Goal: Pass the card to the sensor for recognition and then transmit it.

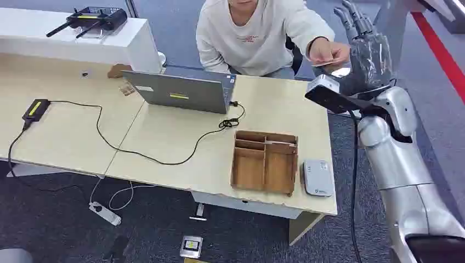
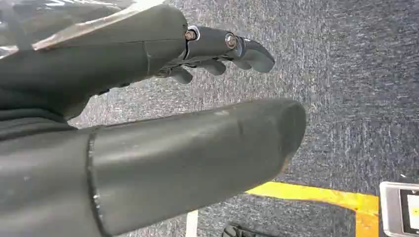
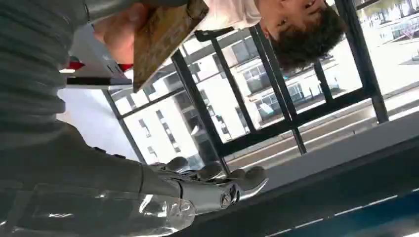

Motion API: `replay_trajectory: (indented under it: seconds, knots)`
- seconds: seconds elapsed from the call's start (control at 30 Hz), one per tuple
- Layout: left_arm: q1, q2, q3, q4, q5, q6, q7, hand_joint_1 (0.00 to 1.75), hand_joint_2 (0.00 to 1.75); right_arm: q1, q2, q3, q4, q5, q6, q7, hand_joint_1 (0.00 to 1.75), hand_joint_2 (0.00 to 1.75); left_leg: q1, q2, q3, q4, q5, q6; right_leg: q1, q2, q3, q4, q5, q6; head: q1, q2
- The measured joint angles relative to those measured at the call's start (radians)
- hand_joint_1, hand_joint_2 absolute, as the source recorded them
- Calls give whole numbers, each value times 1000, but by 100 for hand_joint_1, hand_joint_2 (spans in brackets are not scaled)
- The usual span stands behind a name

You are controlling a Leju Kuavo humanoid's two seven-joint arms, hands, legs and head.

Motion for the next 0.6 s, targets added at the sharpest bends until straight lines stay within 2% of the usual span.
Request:
replay_trajectory:
  seconds: [0.03,0.07,0.27,0.33,0.4,0.6]
  knots:
    - [0,0,0,-1,3,-3,1,0,0,-3,4,2,8,0,-1,-3,14,175,0,0,0,0,0,0,0,0,0,0,0,0,0,0]
    - [0,0,0,-1,5,-4,2,0,0,-6,9,3,16,0,-1,-6,175,175,0,0,0,0,0,0,0,0,0,0,0,0,0,0]
    - [1,0,0,-15,13,-6,15,0,0,-24,41,14,63,-22,24,-13,175,175,0,0,0,0,0,0,0,0,0,0,0,0,0,0]
    - [3,-5,1,-14,11,35,-41,0,0,-33,51,18,82,-40,27,-31,175,175,0,0,0,0,0,0,0,0,0,0,0,0,0,0]
    - [4,-13,1,-10,11,48,-88,0,0,-41,59,21,104,-52,26,-46,175,175,0,0,0,0,0,0,0,0,0,0,0,0,0,0]
    - [9,-34,2,10,16,41,-123,0,0,-62,78,27,158,-78,27,-74,175,175,0,0,0,0,0,0,0,0,0,0,0,0,0,0]
